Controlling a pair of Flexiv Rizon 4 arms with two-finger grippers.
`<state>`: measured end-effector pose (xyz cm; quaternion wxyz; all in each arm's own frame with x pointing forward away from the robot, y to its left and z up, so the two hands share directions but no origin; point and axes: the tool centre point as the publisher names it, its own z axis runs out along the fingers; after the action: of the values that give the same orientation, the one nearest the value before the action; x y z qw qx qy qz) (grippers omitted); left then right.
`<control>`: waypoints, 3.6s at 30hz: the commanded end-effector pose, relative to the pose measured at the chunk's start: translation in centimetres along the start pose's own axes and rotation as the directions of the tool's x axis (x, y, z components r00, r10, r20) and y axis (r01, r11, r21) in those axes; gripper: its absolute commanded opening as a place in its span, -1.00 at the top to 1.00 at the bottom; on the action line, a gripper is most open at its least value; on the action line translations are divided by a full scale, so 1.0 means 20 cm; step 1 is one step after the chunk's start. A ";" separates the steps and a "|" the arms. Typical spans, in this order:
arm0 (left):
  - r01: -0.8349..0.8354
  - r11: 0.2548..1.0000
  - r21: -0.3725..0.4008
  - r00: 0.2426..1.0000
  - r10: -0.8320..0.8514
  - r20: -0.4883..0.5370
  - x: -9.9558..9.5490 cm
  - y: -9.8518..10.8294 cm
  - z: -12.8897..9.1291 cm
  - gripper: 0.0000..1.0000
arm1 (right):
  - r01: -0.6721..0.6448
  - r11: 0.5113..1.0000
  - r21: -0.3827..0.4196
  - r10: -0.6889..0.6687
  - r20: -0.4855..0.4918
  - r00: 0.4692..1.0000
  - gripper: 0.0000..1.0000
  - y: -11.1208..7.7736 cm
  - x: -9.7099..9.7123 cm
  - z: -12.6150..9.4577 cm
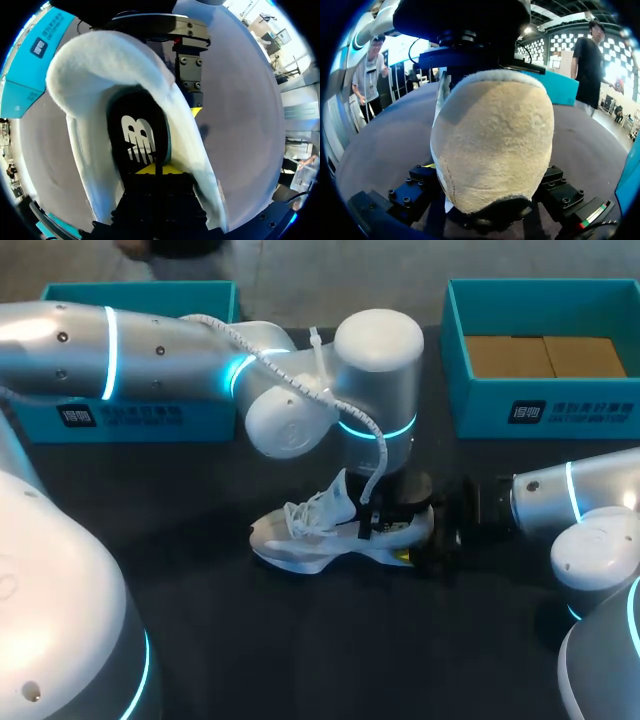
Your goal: Take the shoe out of the shoebox, open the shoe tongue, remove and reinsert the insole, then place the shoe into the shoebox
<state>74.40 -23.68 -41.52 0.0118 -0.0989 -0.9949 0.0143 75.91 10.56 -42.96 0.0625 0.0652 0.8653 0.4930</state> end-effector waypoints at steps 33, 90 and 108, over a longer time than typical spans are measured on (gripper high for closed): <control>0.079 0.972 0.221 0.993 -0.097 0.072 -0.02 0.19 -0.12 1.00 | 0.000 1.000 0.005 0.000 0.000 1.000 1.00 0.00 0.01 0.00; -0.011 0.978 0.207 1.000 0.016 -0.023 -0.03 -0.07 -0.42 1.00 | 0.000 1.000 0.005 0.000 0.000 1.000 1.00 0.00 0.01 0.00; 0.000 0.964 0.265 0.996 0.022 -0.081 -0.10 -0.12 -0.47 1.00 | 0.000 1.000 0.005 0.000 0.000 1.000 1.00 0.00 0.01 0.00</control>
<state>75.82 -25.79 -31.85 0.0628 -0.1012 -0.9825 0.1430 75.76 10.48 -42.84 0.0624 0.0648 0.8651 0.4935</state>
